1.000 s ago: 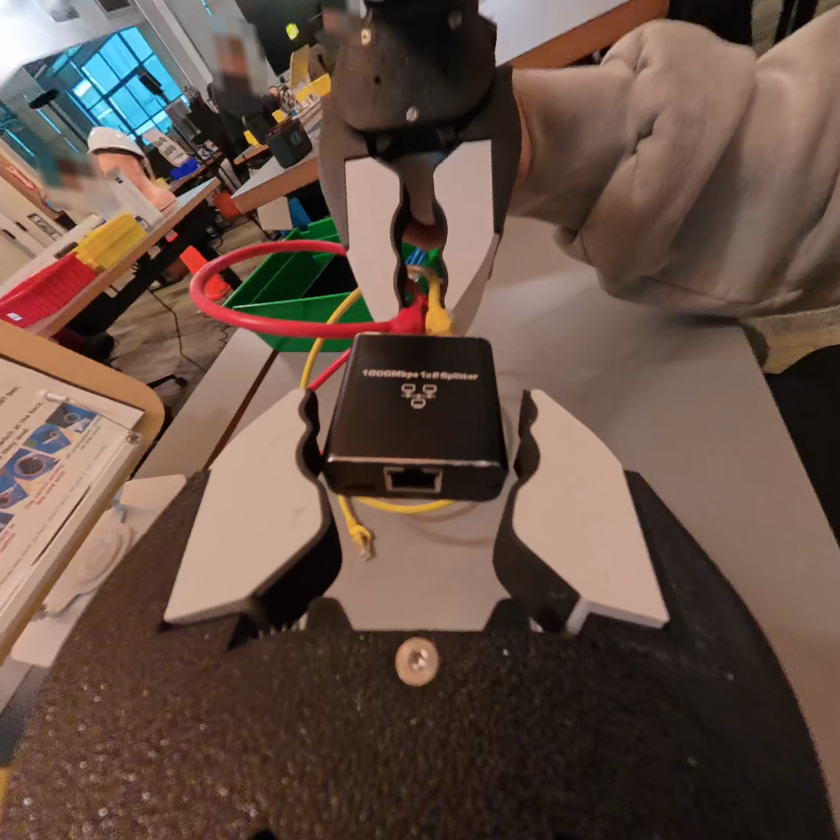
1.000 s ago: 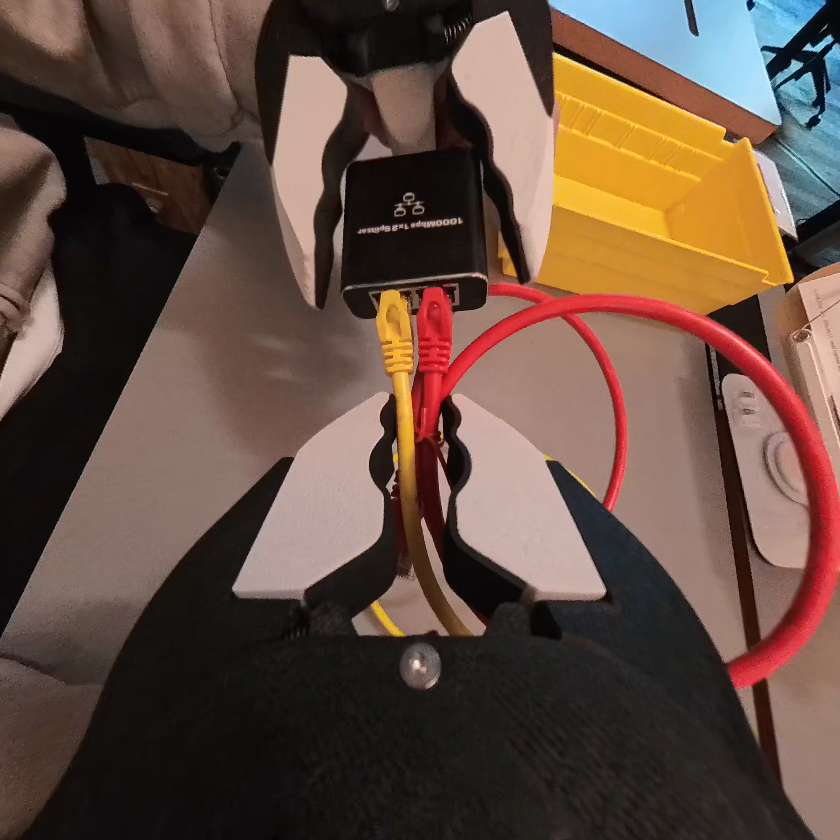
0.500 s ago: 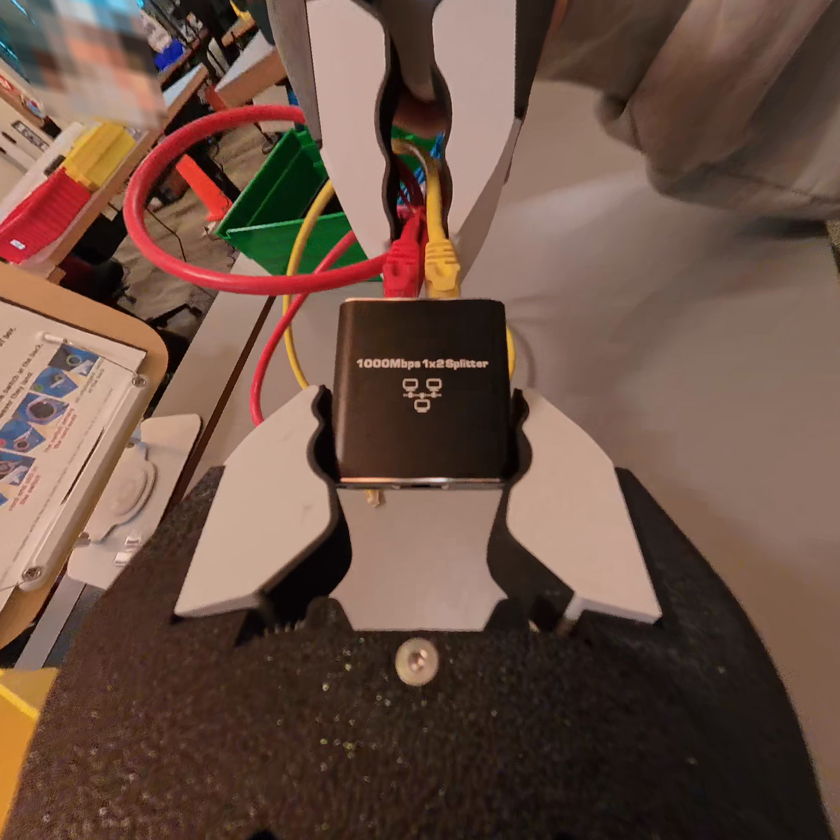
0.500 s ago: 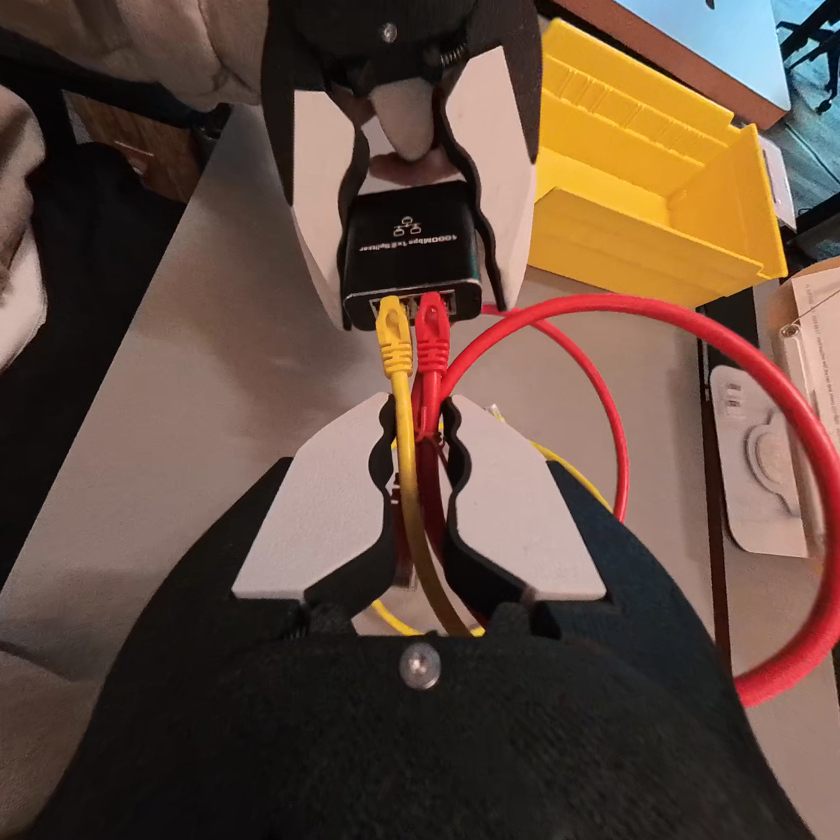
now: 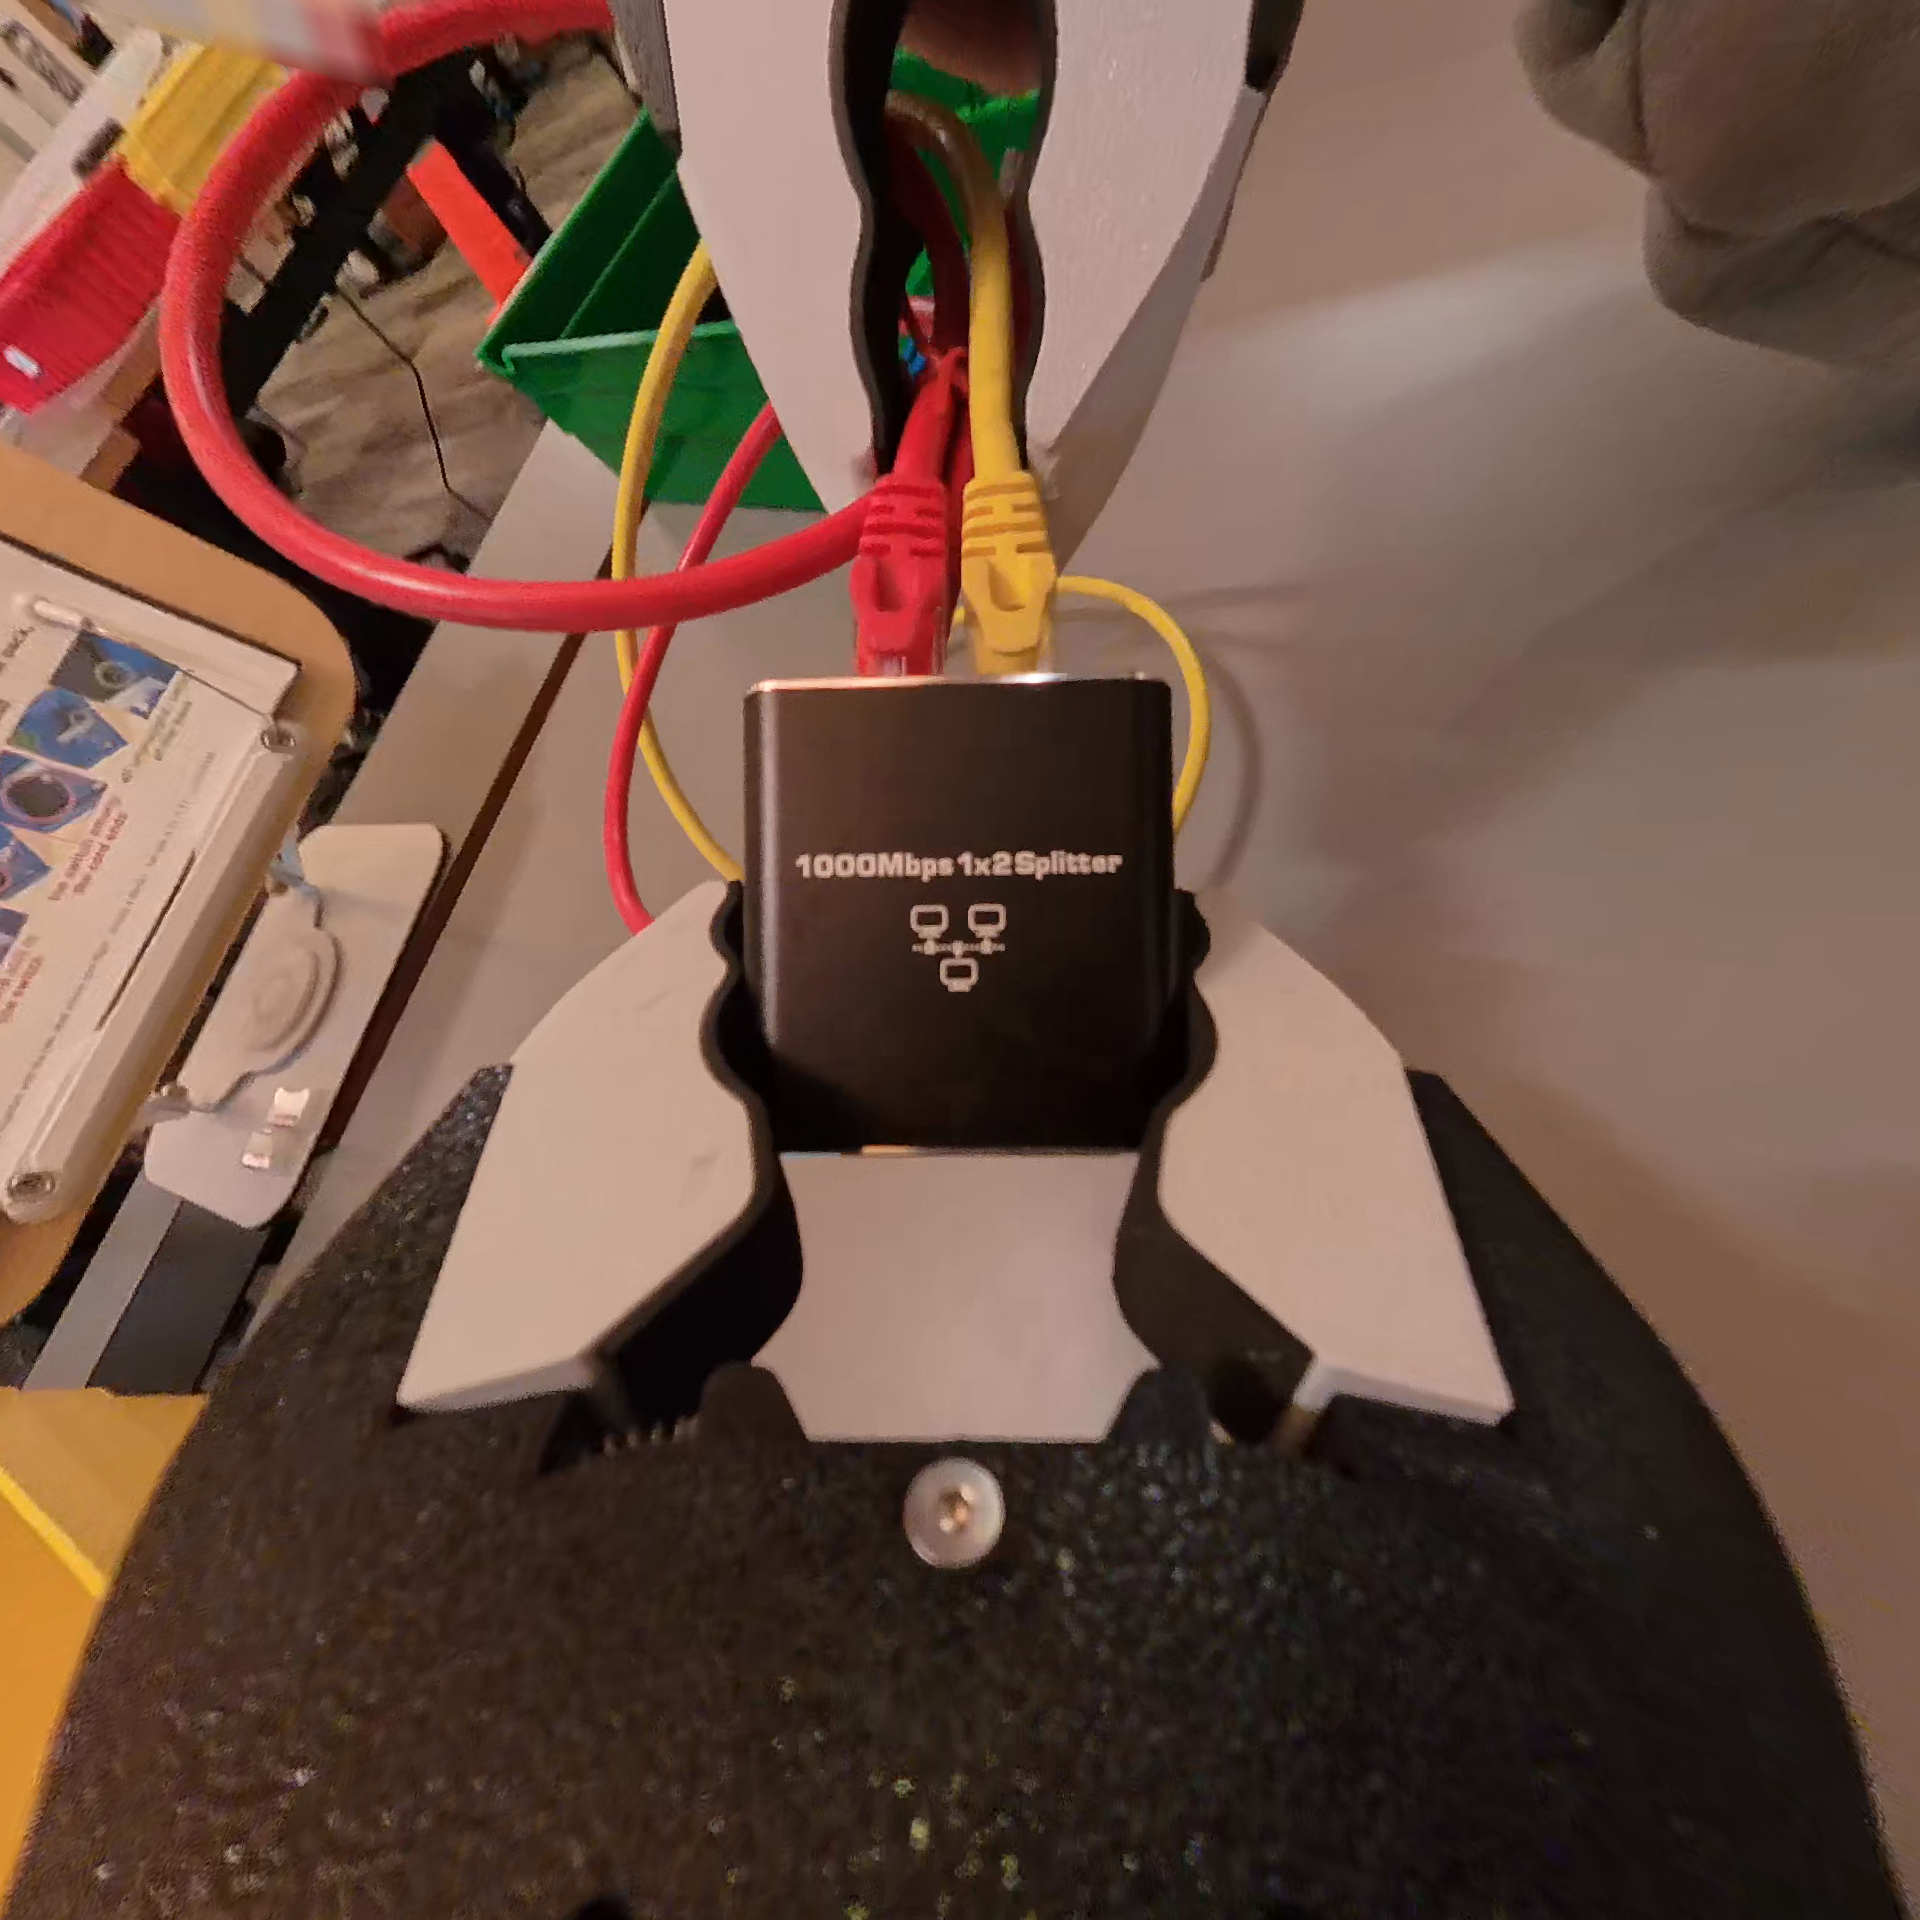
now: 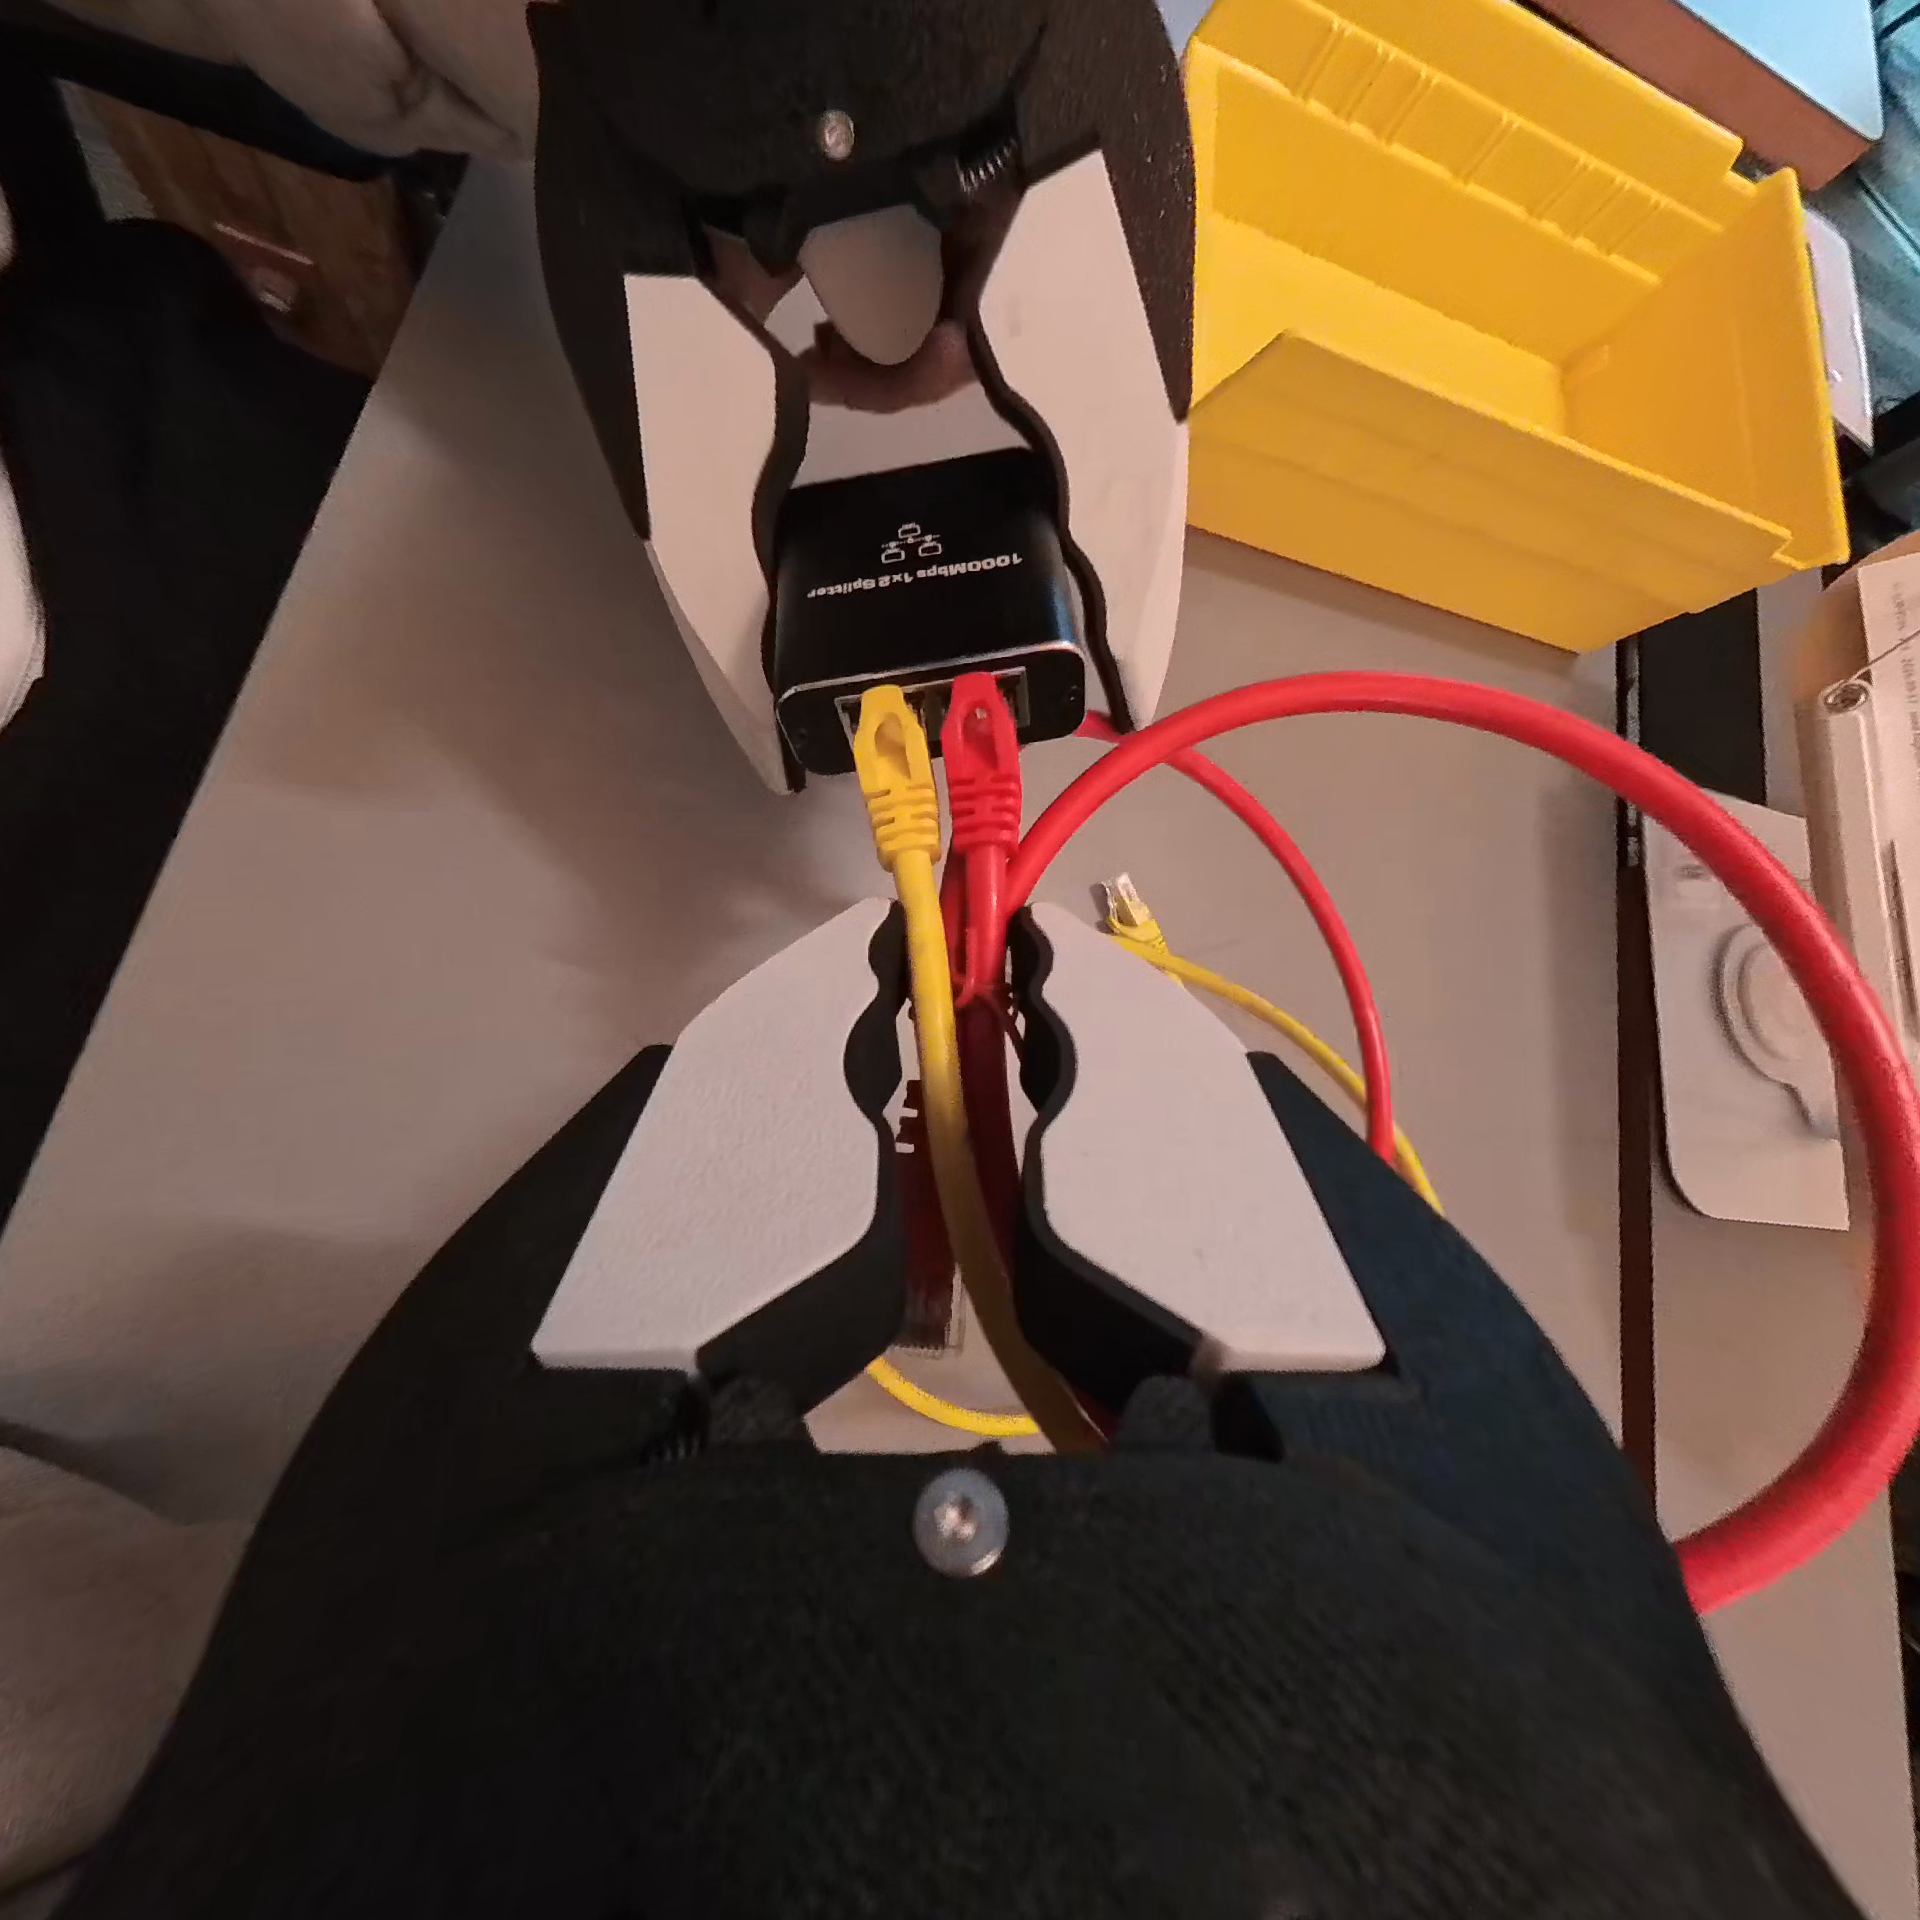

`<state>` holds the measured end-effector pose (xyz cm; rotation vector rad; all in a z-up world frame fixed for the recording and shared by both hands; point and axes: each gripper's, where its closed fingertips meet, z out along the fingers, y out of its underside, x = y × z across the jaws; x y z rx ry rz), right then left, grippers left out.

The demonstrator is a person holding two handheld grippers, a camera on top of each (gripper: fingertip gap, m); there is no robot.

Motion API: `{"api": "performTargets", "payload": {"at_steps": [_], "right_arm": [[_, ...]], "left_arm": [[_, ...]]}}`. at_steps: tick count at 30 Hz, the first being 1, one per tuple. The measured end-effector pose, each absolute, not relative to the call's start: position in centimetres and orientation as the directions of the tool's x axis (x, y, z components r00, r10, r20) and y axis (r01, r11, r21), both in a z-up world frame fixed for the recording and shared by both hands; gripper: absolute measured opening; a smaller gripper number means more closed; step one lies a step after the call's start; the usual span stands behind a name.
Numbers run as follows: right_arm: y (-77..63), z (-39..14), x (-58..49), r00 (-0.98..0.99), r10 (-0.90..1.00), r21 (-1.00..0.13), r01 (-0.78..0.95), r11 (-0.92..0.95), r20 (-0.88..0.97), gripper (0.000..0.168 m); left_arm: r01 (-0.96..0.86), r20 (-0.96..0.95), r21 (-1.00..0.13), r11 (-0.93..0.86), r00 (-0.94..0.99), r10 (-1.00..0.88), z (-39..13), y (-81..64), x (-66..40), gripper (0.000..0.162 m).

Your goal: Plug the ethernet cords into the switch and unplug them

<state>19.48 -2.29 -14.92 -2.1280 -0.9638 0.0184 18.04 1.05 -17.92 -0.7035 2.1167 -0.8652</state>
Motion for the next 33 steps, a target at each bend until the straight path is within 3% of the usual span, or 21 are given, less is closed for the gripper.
{"api": "performTargets", "payload": {"at_steps": [5, 7, 9, 10, 15, 18, 20, 22, 24, 26, 28, 30, 33], "right_arm": [[-1.4, -14.6, 20.4, 0.737, 0.582, -0.708, 0.61, -0.357, 0.342, 0.025], [-0.8, -13.7, 20.8, 0.782, 0.512, -0.758, 0.561, -0.334, 0.354, 0.038], [-0.7, -13.2, 22.2, 0.849, 0.376, -0.774, 0.507, -0.379, 0.372, 0.062], [-0.9, -12.9, 22.4, 0.876, 0.305, -0.784, 0.473, -0.402, 0.373, 0.065], [-2.4, -12.1, 22.8, 0.812, 0.069, -0.736, 0.557, -0.386, 0.579, 0.068], [-2.8, -12.6, 22.3, 0.677, 0.213, -0.588, 0.724, -0.36, 0.704, 0.065], [-3.0, -11.8, 22.3, 0.628, 0.252, -0.552, 0.773, -0.313, 0.736, 0.052], [-3.1, -10.1, 22.3, 0.756, 0.198, -0.694, 0.652, -0.304, 0.624, 0.055], [-3.1, -8.6, 22.2, 0.925, 0.093, -0.893, 0.379, -0.243, 0.368, 0.055], [-3.0, -8.9, 22.6, 0.997, -0.021, -0.986, 0.071, -0.151, 0.075, 0.053], [-2.9, -10.4, 23.5, 0.975, -0.146, -0.984, -0.174, -0.039, -0.167, 0.052], [-2.6, -10.9, 23.3, 0.928, -0.15, -0.94, -0.331, 0.087, -0.341, 0.048], [-2.2, -12.0, 22.6, 0.852, -0.116, -0.858, -0.495, 0.134, -0.51, 0.033]], "left_arm": [[-0.227, -0.415, -0.769, 0.597, -0.533, -0.737, -17.9, 1.6, 18.8, 0.074], [-0.207, -0.424, -0.789, 0.579, -0.499, -0.756, -17.7, 1.8, 19.1, 0.075], [-0.2, -0.43, -0.796, 0.572, -0.478, -0.766, -17.6, 1.7, 19.3, 0.075], [-0.194, -0.445, -0.794, 0.576, -0.461, -0.768, -17.6, 1.8, 19.5, 0.075], [-0.177, -0.452, -0.795, 0.58, -0.464, -0.762, -17.8, 1.1, 20.0, 0.075], [-0.2, -0.425, -0.795, 0.573, -0.491, -0.76, -18.6, 0.5, 20.1, 0.075], [-0.229, -0.411, -0.791, 0.567, -0.487, -0.77, -19.1, 1.0, 20.3, 0.075], [-0.237, -0.388, -0.812, 0.533, -0.463, -0.797, -18.9, 1.7, 20.6, 0.075], [-0.236, -0.352, -0.844, 0.481, -0.433, -0.83, -18.2, 2.2, 20.8, 0.075], [-0.233, -0.349, -0.857, 0.46, -0.393, -0.851, -17.5, 2.7, 21.0, 0.075], [-0.234, -0.349, -0.864, 0.445, -0.358, -0.866, -17.0, 2.9, 21.3, 0.074], [-0.239, -0.355, -0.865, 0.442, -0.332, -0.874, -17.0, 2.9, 21.6, 0.075], [-0.241, -0.336, -0.881, 0.407, -0.286, -0.897, -17.0, 2.6, 21.9, 0.074]]}}
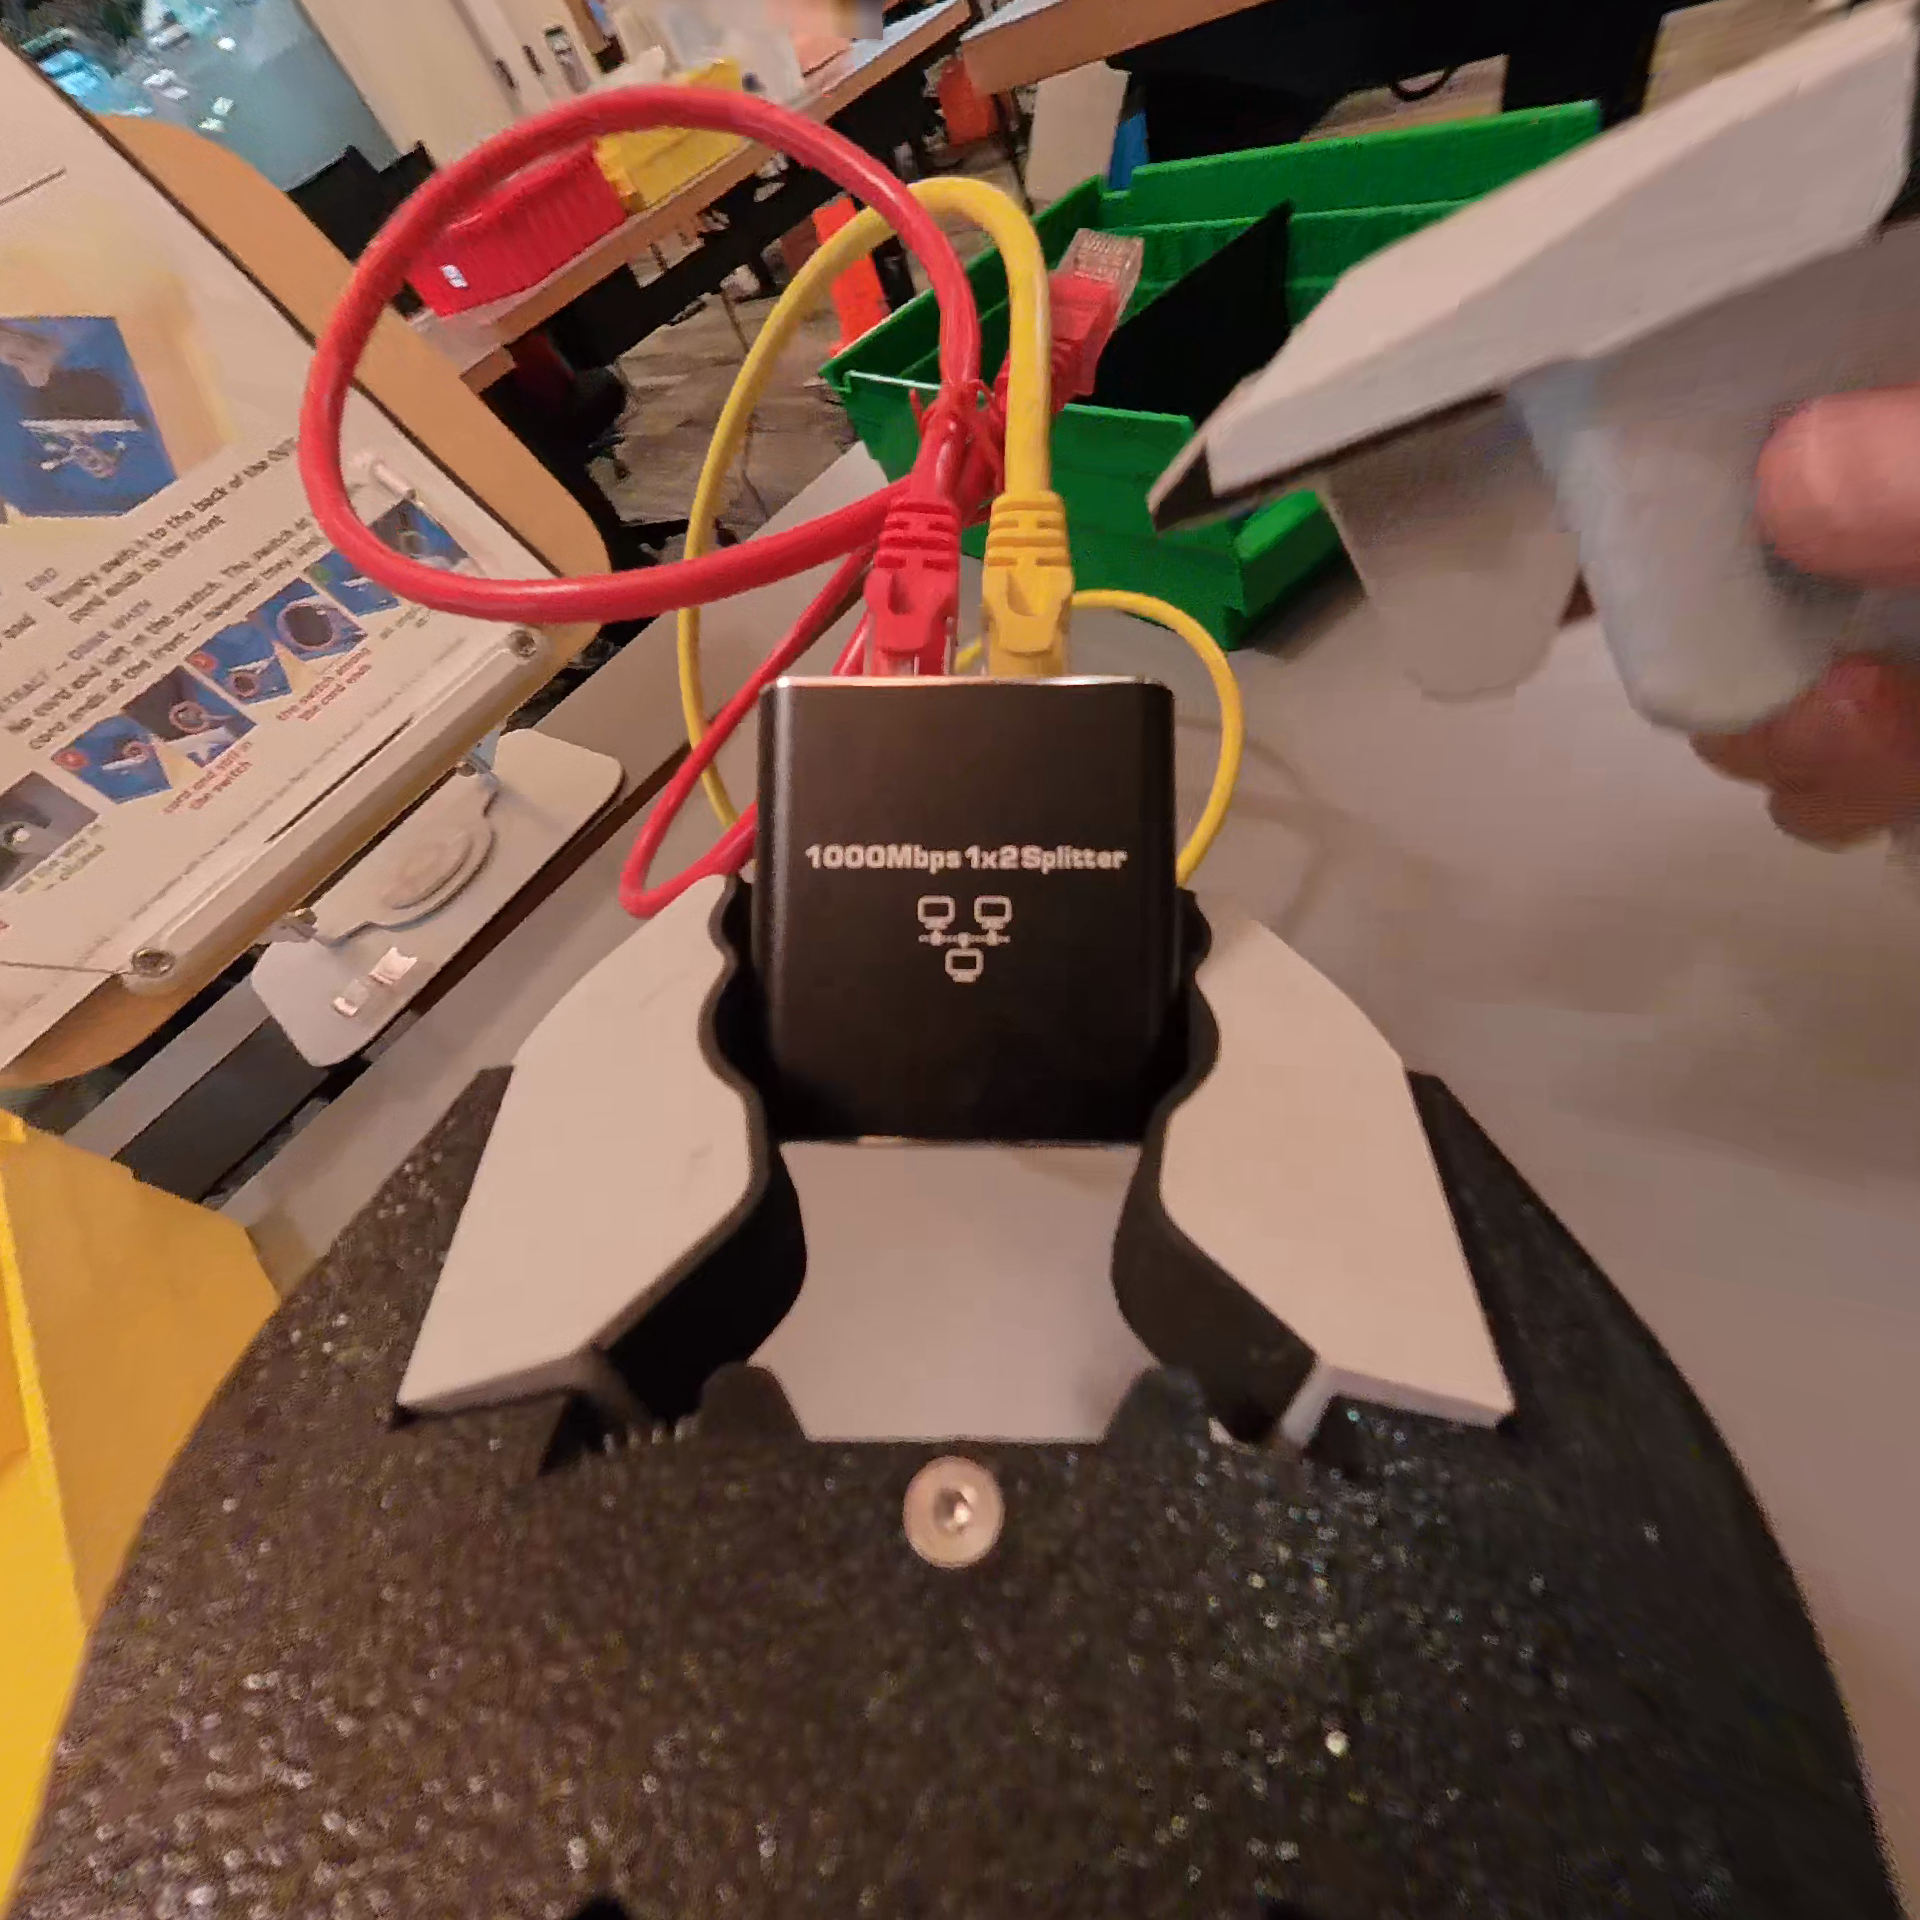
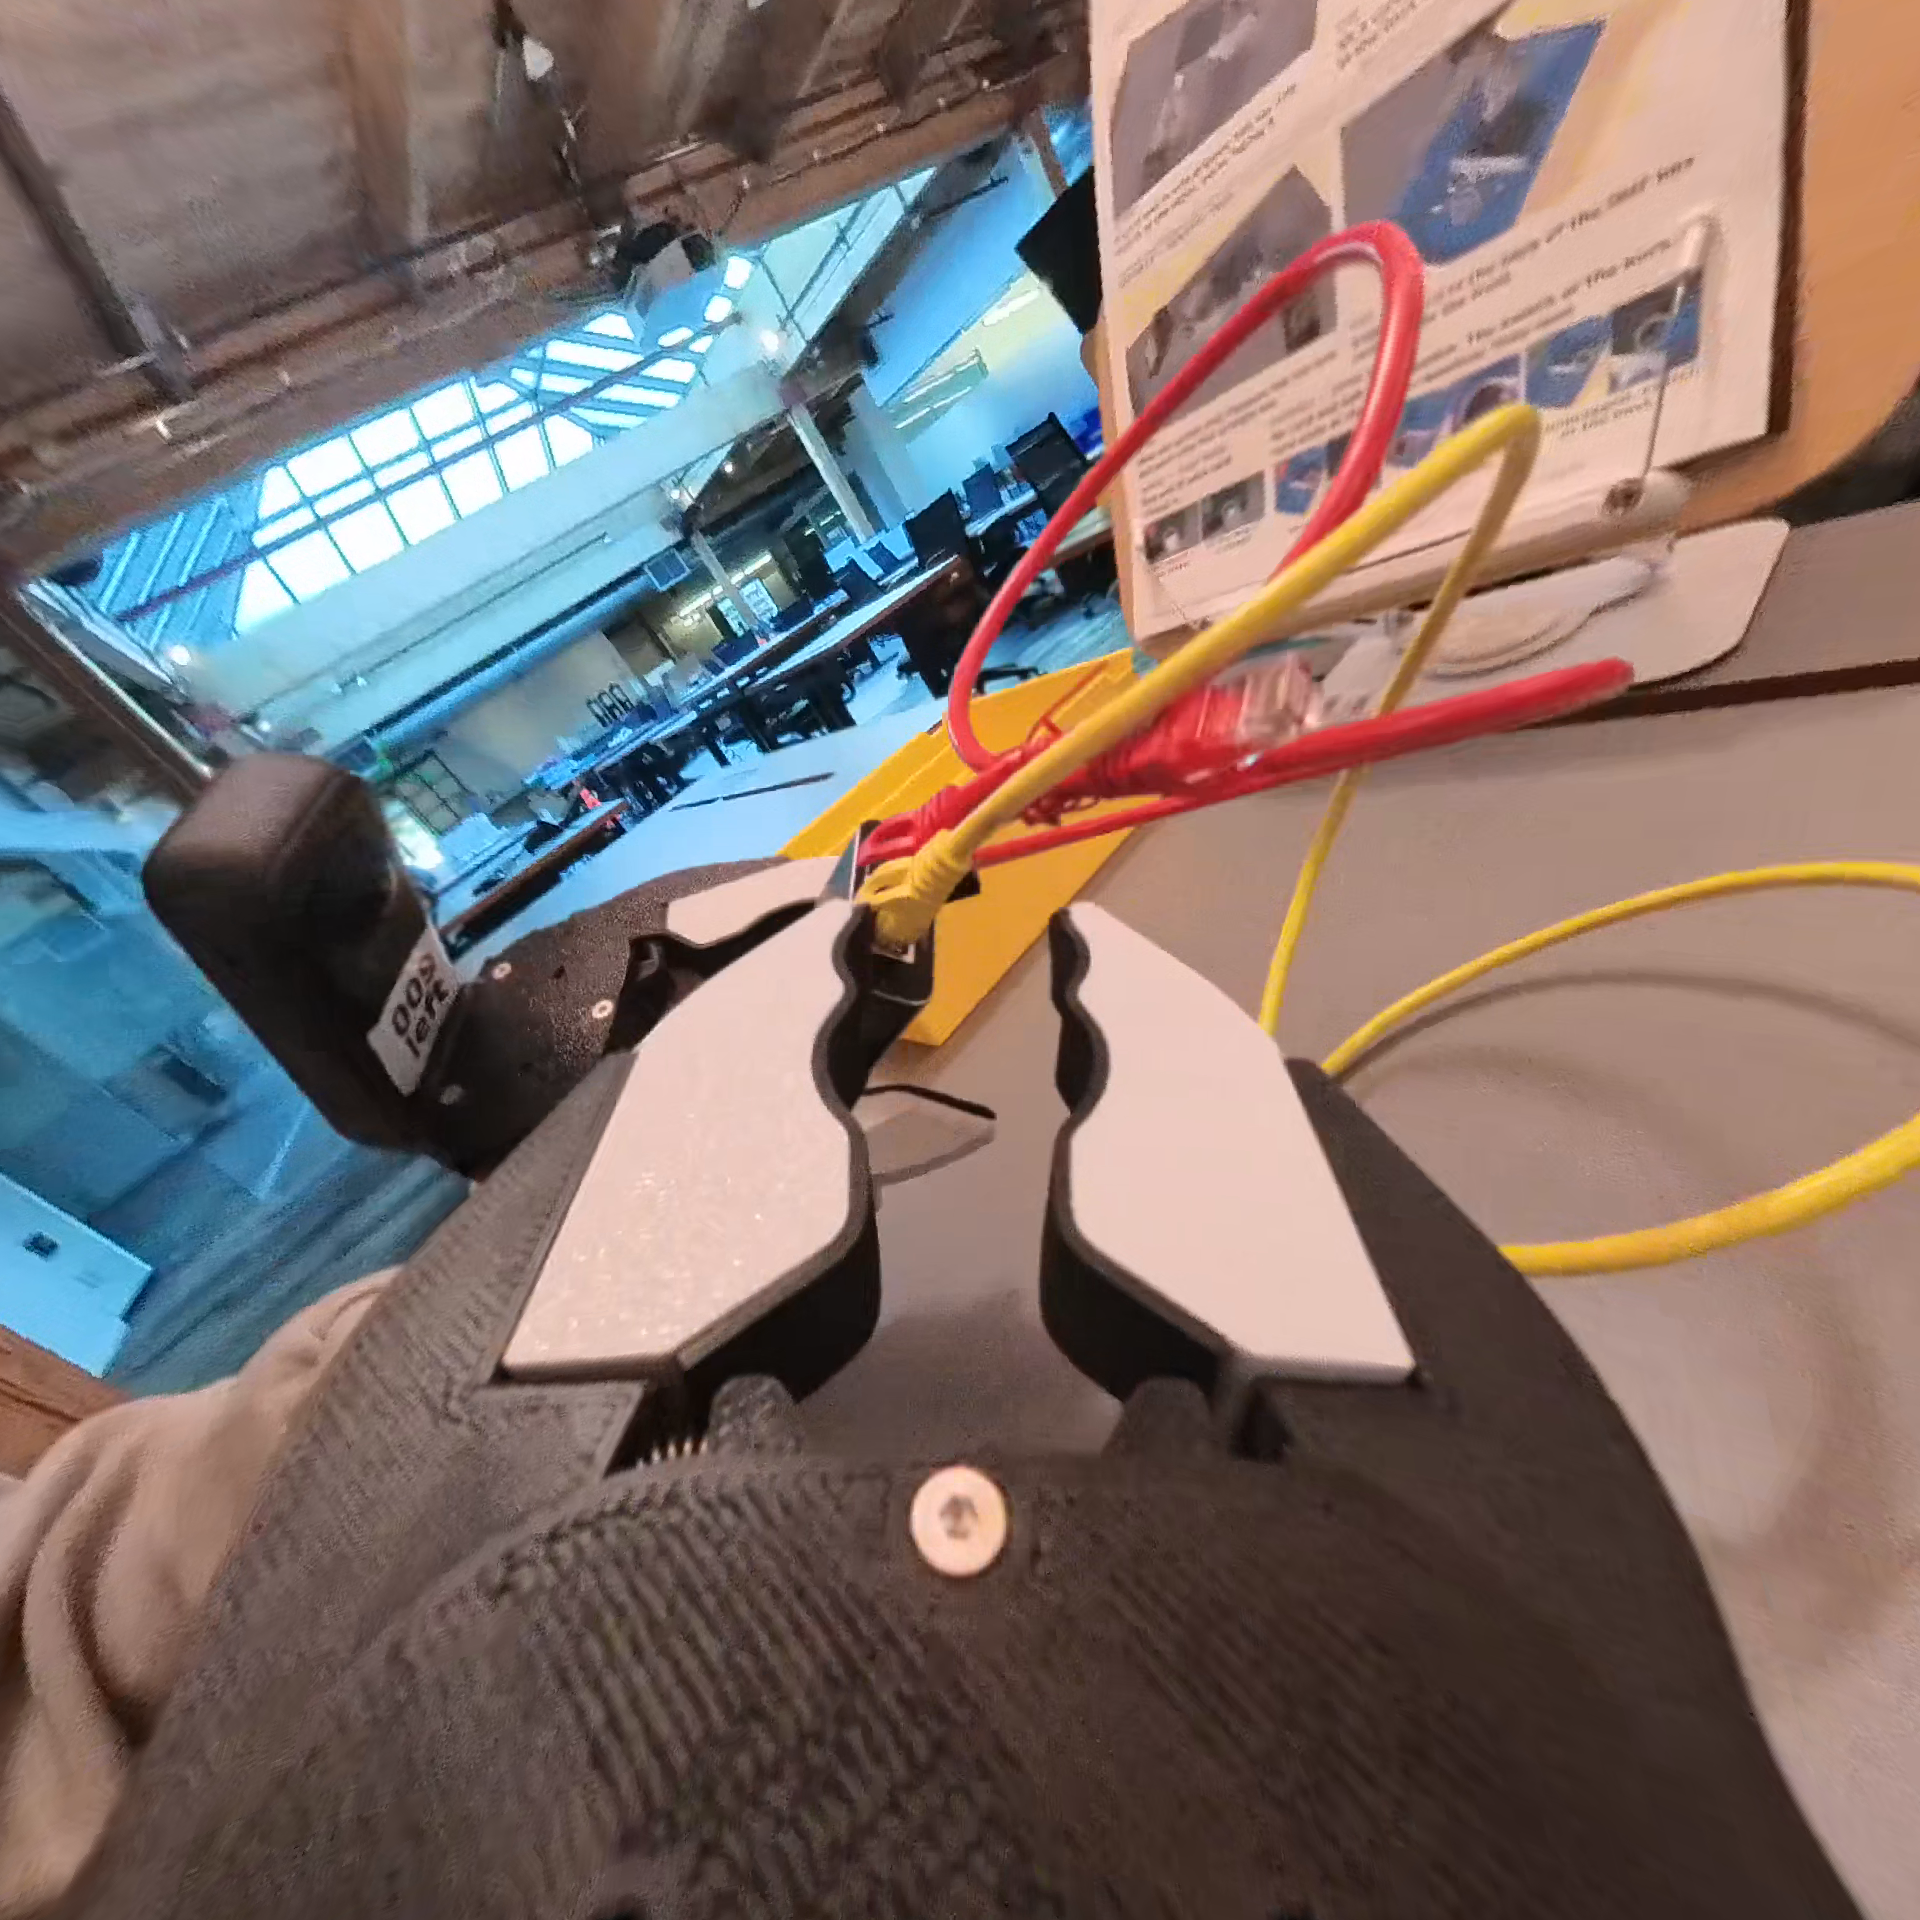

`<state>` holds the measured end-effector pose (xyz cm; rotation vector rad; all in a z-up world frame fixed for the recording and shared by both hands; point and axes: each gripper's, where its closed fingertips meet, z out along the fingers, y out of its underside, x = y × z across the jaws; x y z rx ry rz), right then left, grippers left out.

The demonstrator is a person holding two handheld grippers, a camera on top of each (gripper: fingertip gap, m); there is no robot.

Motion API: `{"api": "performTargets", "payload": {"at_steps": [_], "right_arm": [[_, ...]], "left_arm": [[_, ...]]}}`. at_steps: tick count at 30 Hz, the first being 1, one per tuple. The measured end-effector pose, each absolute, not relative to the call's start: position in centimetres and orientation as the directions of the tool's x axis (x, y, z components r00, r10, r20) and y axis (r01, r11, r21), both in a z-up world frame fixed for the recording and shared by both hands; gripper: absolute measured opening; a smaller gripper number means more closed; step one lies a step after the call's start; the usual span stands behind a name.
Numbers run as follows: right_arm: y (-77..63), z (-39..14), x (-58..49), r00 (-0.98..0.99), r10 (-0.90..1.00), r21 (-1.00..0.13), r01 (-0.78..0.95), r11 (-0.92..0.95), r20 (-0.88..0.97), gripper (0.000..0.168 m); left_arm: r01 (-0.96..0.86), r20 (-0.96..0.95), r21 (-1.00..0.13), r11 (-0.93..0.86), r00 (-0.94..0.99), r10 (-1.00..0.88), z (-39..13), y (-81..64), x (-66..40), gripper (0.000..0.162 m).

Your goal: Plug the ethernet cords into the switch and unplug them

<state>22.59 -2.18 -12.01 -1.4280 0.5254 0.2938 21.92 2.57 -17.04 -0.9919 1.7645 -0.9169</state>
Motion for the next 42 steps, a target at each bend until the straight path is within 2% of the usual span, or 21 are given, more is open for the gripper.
{"api": "performTargets", "payload": {"at_steps": [3, 6, 8, 10, 25, 33, 38, 42], "right_arm": [[-1.4, -13.4, 21.7, 0.797, -0.082, -0.801, -0.59, 0.107, -0.598, 0.037], [-0.8, -12.8, 20.8, 0.724, 0.042, -0.713, -0.687, 0.144, -0.689, 0.034], [-0.7, -12.5, 20.4, 0.683, 0.105, -0.668, -0.729, 0.148, -0.723, 0.02], [-0.7, -12.5, 20.5, 0.652, 0.119, -0.633, -0.757, 0.161, -0.749, 0.017], [-1.2, -13.0, 20.8, 0.69, 0.115, -0.668, -0.722, 0.18, -0.715, 0.016], [-0.9, -13.5, 20.4, 0.822, 0.088, -0.809, -0.57, 0.143, -0.563, 0.016], [-0.9, -13.7, 20.5, 0.775, 0.171, -0.766, -0.63, 0.131, -0.608, 0.015], [-1.0, -12.9, 20.7, 0.747, 0.207, -0.71, -0.665, 0.232, -0.632, 0.014]], "left_arm": [[-0.235, -0.379, -0.869, 0.435, -0.247, -0.892, -17.0, 2.5, 22.0, 0.074], [-0.221, -0.427, -0.85, 0.479, -0.245, -0.871, -17.0, 1.7, 21.8, 0.074], [-0.216, -0.457, -0.835, 0.506, -0.241, -0.856, -16.9, 1.3, 21.8, 0.074], [-0.216, -0.469, -0.829, 0.516, -0.236, -0.851, -16.8, 1.2, 21.7, 0.075], [-0.222, -0.5, -0.811, 0.541, -0.216, -0.838, -17.1, 0.9, 22.1, 0.074], [-0.235, -0.448, -0.841, 0.488, -0.206, -0.87, -18.0, 1.0, 22.0, 0.075], [-0.235, -0.474, -0.83, 0.506, -0.183, -0.861, -18.1, 1.3, 22.0, 0.075], [-0.223, -0.512, -0.814, 0.536, -0.16, -0.844, -17.2, 1.3, 22.1, 0.074]]}}
